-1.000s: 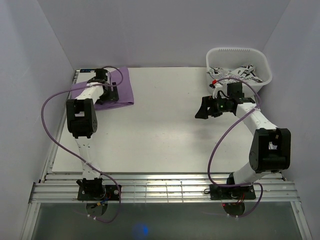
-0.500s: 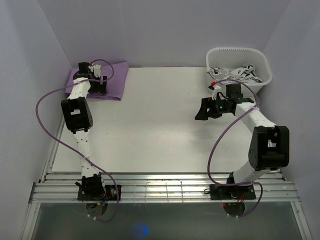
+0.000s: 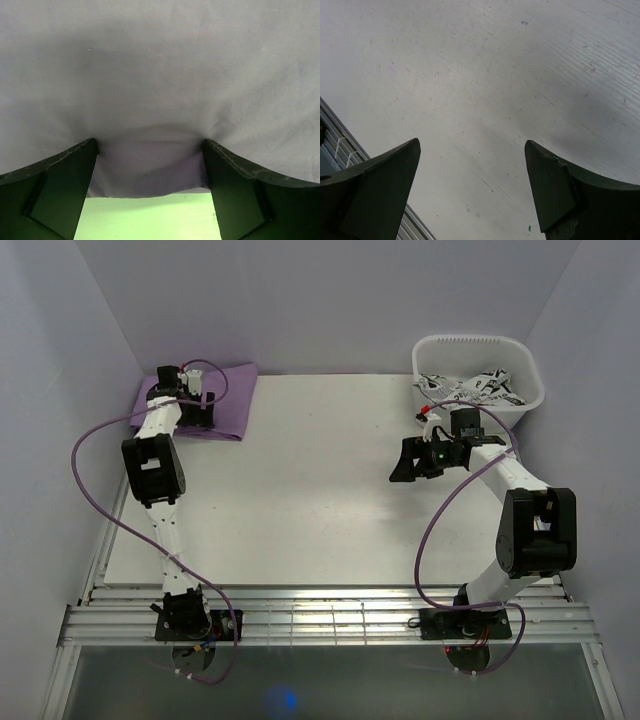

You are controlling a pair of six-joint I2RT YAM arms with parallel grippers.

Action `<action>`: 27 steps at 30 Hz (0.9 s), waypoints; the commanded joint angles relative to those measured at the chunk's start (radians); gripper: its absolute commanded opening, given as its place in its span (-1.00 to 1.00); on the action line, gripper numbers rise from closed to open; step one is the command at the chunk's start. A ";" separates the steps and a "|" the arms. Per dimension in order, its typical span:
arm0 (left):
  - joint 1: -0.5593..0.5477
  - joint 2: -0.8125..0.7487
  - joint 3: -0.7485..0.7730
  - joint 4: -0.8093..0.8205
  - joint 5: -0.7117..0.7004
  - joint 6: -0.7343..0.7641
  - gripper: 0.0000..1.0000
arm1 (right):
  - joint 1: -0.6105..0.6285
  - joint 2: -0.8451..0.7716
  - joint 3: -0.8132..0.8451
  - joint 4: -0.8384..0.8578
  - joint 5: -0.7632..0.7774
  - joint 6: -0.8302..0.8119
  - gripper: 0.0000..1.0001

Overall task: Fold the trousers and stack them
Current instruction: Neatly place the folded trousers to the corner

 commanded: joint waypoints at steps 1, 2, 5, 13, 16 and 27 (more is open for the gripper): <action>-0.059 0.113 -0.099 -0.176 0.073 -0.061 0.96 | -0.003 -0.027 0.009 0.003 -0.005 -0.012 0.80; -0.068 0.108 -0.105 -0.175 0.073 -0.065 0.96 | -0.001 -0.028 0.007 0.004 -0.006 -0.013 0.80; -0.079 0.093 -0.123 -0.166 0.085 -0.076 0.96 | -0.003 -0.033 0.011 0.004 -0.006 -0.013 0.80; -0.116 0.068 -0.129 -0.176 0.105 -0.105 0.96 | -0.001 -0.034 0.009 0.004 -0.011 -0.012 0.80; -0.117 0.060 -0.131 -0.180 0.103 -0.122 0.95 | -0.003 -0.037 0.012 0.006 -0.013 -0.012 0.80; -0.116 0.013 -0.188 -0.192 0.120 -0.237 0.95 | -0.001 -0.050 0.015 0.010 -0.019 -0.007 0.80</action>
